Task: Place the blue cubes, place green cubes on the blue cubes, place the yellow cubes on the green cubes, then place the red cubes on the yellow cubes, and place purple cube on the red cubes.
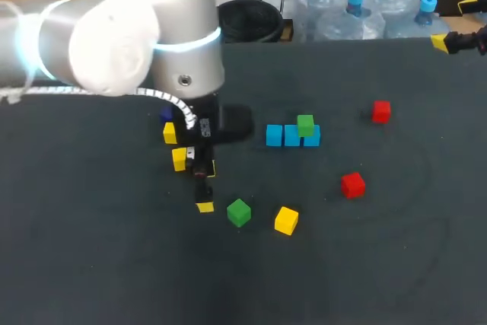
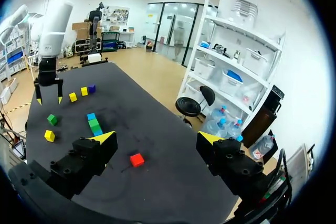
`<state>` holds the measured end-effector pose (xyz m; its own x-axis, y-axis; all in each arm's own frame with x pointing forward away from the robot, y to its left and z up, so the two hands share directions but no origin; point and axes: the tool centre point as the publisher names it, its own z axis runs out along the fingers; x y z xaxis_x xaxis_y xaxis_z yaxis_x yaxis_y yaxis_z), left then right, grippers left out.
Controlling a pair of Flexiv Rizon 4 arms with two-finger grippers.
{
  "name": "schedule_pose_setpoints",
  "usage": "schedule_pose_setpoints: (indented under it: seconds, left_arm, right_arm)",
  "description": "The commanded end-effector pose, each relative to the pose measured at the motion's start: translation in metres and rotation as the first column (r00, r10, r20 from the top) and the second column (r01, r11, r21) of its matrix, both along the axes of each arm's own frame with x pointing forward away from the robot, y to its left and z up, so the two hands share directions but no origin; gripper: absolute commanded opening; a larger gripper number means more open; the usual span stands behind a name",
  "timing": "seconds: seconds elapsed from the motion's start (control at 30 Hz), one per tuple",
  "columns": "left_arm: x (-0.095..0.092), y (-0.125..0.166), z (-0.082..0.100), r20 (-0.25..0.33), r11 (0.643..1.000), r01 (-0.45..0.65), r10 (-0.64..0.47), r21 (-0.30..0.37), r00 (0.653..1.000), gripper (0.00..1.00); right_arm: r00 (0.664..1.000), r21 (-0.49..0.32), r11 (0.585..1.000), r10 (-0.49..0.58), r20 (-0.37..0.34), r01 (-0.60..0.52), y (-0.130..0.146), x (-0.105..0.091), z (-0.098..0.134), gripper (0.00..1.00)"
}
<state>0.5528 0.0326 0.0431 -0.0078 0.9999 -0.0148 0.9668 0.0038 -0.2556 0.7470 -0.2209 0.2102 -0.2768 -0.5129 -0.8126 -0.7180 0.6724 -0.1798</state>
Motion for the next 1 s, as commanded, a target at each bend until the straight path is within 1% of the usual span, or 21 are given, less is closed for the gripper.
schedule_pose_setpoints:
  seconds: [0.03, 0.07, 0.1, 0.17, 0.2, 0.23, 0.3, 0.37, 0.4, 0.43, 0.5, 0.53, 0.67, 0.8, 0.87, 0.9, 1.0]
  left_arm:
    - [0.010, -0.008, -0.001, 0.087, 0.858, 0.199, -0.270, 0.474, 0.959, 1.00]
    - [0.012, -0.010, 0.000, 0.130, 0.863, 0.200, -0.290, 0.464, 0.948, 1.00]
    - [0.013, -0.011, 0.000, 0.147, 0.854, 0.202, -0.305, 0.479, 0.941, 1.00]
    - [0.016, -0.014, 0.004, 0.210, 0.893, 0.157, -0.265, 0.421, 0.941, 1.00]
    - [0.017, -0.017, 0.007, 0.240, 0.895, 0.157, -0.276, 0.418, 0.931, 1.00]
    - [0.017, -0.021, 0.011, 0.269, 0.907, 0.156, -0.275, 0.392, 0.923, 1.00]
    - [0.015, -0.024, 0.015, 0.290, 0.931, 0.127, -0.234, 0.343, 0.928, 1.00]
    - [0.010, -0.025, 0.015, 0.291, 0.935, 0.133, -0.234, 0.330, 0.928, 1.00]
    - [0.005, -0.025, 0.014, 0.284, 0.942, 0.118, -0.212, 0.316, 0.935, 1.00]
    - [0.000, -0.024, 0.013, 0.274, 0.952, 0.096, -0.179, 0.290, 0.945, 1.00]
    - [-0.008, -0.023, 0.015, 0.262, 0.963, 0.052, -0.124, 0.265, 0.957, 1.00]
    - [-0.012, -0.023, 0.016, 0.251, 0.972, 0.016, -0.076, 0.235, 0.965, 1.00]
    - [-0.025, -0.020, 0.019, 0.229, 0.979, -0.098, 0.057, 0.176, 0.972, 1.00]
    - [-0.030, -0.018, 0.021, 0.228, 0.970, -0.215, 0.186, 0.110, 0.956, 1.00]
    - [-0.031, -0.018, 0.022, 0.240, 0.965, -0.239, 0.209, 0.104, 0.948, 1.00]
    - [-0.031, -0.018, 0.022, 0.241, 0.960, -0.262, 0.232, 0.098, 0.942, 1.00]
    - [-0.029, -0.021, 0.016, 0.227, 0.936, -0.347, 0.327, 0.052, 0.917, 1.00]
  right_arm:
    - [1.000, 0.000, 1.000, 0.000, 0.000, 0.000, 0.000, 0.000, 0.000, 1.00]
    - [1.000, 0.000, 1.000, 0.000, 0.000, 0.000, 0.000, 0.000, 0.000, 1.00]
    - [1.000, 0.000, 1.000, 0.000, 0.000, 0.000, 0.000, 0.000, 0.000, 1.00]
    - [1.000, 0.000, 1.000, 0.000, 0.000, 0.000, 0.000, 0.000, 0.000, 1.00]
    - [1.000, 0.000, 1.000, 0.000, 0.000, 0.000, 0.000, 0.000, 0.000, 1.00]
    - [1.000, 0.000, 1.000, 0.000, 0.000, 0.000, 0.000, 0.000, 0.000, 1.00]
    - [1.000, 0.000, 1.000, 0.000, 0.000, 0.000, 0.000, 0.000, 0.000, 1.00]
    - [1.000, 0.000, 1.000, 0.000, 0.000, 0.000, 0.000, 0.000, 0.000, 1.00]
    - [1.000, 0.000, 1.000, 0.000, 0.000, 0.000, 0.000, 0.000, 0.000, 1.00]
    - [1.000, 0.000, 1.000, 0.000, 0.000, 0.000, 0.000, 0.000, 0.000, 1.00]
    - [1.000, 0.000, 1.000, 0.000, 0.000, 0.000, 0.000, 0.000, 0.000, 1.00]
    - [1.000, 0.000, 1.000, 0.000, 0.000, 0.000, 0.000, 0.000, 0.000, 1.00]
    - [1.000, 0.000, 1.000, 0.000, 0.000, 0.000, 0.000, 0.000, 0.000, 1.00]
    - [1.000, 0.000, 1.000, 0.000, 0.000, 0.000, 0.000, 0.000, 0.000, 1.00]
    - [1.000, 0.000, 1.000, 0.000, 0.000, 0.000, 0.000, 0.000, 0.000, 1.00]
    - [1.000, 0.000, 1.000, 0.000, 0.000, 0.000, 0.000, 0.000, 0.000, 1.00]
    - [1.000, 0.000, 1.000, 0.000, 0.000, 0.000, 0.000, 0.000, 0.000, 1.00]
